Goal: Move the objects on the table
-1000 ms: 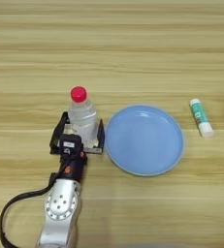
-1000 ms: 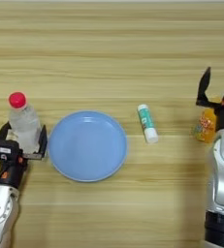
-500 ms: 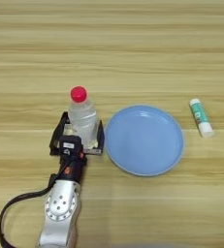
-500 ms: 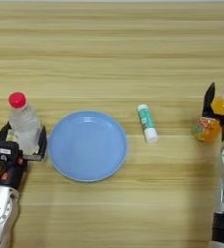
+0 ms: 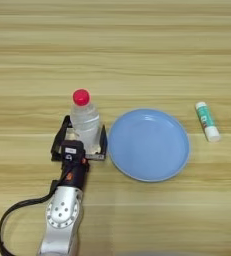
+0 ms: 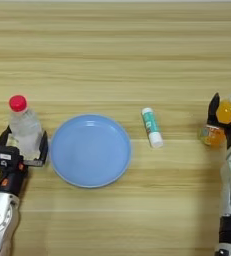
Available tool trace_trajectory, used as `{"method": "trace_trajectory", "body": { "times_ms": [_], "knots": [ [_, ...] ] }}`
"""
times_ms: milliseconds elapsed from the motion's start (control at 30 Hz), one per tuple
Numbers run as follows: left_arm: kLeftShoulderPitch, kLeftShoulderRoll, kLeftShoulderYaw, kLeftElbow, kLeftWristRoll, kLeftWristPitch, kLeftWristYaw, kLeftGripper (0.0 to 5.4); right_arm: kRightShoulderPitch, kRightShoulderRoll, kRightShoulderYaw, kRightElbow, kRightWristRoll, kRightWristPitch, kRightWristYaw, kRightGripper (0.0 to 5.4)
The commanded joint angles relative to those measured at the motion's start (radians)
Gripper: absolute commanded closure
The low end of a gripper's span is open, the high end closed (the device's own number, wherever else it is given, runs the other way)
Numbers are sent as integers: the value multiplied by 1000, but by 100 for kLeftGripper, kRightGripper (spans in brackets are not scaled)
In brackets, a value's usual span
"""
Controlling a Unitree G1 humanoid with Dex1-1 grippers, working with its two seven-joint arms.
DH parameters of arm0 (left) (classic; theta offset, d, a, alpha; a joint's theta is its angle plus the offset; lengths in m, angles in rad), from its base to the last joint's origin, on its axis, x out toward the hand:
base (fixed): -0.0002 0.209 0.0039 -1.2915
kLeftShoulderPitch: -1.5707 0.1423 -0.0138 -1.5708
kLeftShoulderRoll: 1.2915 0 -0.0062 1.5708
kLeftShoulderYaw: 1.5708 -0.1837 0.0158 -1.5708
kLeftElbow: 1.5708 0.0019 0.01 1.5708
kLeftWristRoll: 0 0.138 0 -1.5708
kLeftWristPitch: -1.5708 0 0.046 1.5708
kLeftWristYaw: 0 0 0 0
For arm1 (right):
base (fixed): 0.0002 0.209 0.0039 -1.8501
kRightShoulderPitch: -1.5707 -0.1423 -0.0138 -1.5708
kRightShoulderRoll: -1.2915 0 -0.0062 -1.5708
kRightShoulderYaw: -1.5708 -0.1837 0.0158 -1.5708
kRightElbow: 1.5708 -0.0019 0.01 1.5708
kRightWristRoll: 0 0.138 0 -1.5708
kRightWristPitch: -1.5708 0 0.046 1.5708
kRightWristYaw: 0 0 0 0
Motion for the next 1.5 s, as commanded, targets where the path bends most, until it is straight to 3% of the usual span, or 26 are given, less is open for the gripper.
{"method": "trace_trajectory", "body": {
  "times_ms": [33, 367, 867, 1000, 1233, 1500],
  "knots": [
    [-7, 1, -1, 14, 6, -8, 3, 1, -31, -11, 13, 71, 13, -16, 21, 0],
    [-14, 1, 1, 25, 6, -11, 4, 1, -62, -21, 26, 181, 18, -59, 45, 0],
    [-20, -5, 0, 38, 6, -18, 6, 0, -68, -26, 41, 201, 26, -80, 57, 168],
    [-23, -7, 0, 46, 6, -23, 8, 0, -65, -23, 44, 188, 27, -77, 55, 184],
    [-23, -8, 0, 52, 7, -29, 14, 0, -50, -6, 60, 89, 27, -61, 41, 185],
    [-19, -10, -3, 52, 9, -30, 16, 0, -10, 31, 110, -160, 26, 17, 21, 185]
  ]
}}
